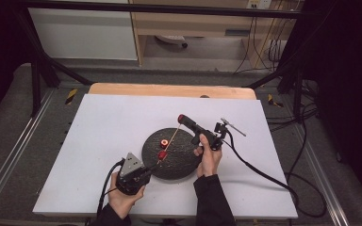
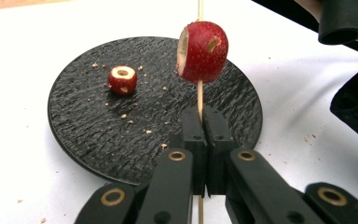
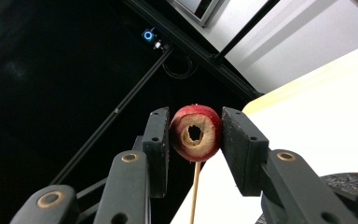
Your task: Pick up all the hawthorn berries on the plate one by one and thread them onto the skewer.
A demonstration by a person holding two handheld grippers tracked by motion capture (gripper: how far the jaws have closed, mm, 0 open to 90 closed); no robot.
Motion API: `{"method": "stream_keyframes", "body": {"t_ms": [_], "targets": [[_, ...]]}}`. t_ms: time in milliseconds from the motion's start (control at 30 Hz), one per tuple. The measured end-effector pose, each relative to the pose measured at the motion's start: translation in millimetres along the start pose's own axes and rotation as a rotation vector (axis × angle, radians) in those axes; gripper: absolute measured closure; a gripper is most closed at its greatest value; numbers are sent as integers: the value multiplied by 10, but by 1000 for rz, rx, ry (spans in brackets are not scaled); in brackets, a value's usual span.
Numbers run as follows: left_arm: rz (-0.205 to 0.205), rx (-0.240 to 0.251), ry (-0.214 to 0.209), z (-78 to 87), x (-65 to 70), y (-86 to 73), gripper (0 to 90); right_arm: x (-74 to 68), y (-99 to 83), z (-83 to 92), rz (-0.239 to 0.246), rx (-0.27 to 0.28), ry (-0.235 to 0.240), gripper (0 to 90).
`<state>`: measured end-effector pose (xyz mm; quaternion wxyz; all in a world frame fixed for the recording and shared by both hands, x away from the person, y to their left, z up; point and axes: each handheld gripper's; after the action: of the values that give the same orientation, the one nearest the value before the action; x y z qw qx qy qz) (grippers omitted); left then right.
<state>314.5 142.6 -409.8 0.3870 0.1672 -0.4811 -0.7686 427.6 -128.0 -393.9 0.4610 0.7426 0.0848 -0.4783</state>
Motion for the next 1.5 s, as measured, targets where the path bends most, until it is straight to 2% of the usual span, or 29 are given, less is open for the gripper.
{"method": "stream_keyframes", "body": {"t_ms": [467, 533, 633, 700, 800, 933, 1000, 1167, 1267, 1433, 1500], "targets": [[15, 32, 1, -7, 24, -8, 886, -15, -7, 4, -11, 2, 5, 637], [30, 30, -3, -34, 25, 6, 886, -8, -30, 0, -9, 5, 6, 637], [26, 28, -2, -87, 52, 1, 887, -19, -32, 6, -8, 18, 7, 637], [30, 29, -4, -108, 63, 9, 887, -25, -20, 15, 1, 15, 4, 637], [39, 37, -7, -120, 91, 32, 887, -36, -14, 18, 18, 42, 9, 638], [47, 60, 3, -102, 113, 19, 887, -27, -27, 19, 71, 79, 0, 640], [39, 75, 17, -87, 111, -5, 886, -26, -28, 16, 52, 89, 0, 640], [22, 112, 45, -115, 159, -54, 886, -26, -40, 7, -38, 76, -8, 640], [25, 110, 58, -168, 182, -76, 886, -27, -56, 2, -73, 80, -12, 640], [24, 104, 53, -210, 203, -93, 887, -22, -66, 6, -78, 72, -16, 640], [20, 101, 58, -190, 192, -101, 887, -16, -50, 12, -82, 92, -14, 640]]}}
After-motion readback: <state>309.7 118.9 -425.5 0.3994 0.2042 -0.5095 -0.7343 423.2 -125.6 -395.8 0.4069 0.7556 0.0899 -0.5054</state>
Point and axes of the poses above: each handheld gripper's, and its own axes: z roughly backward along the jaws, y roughly out of its top, x roughly to its right
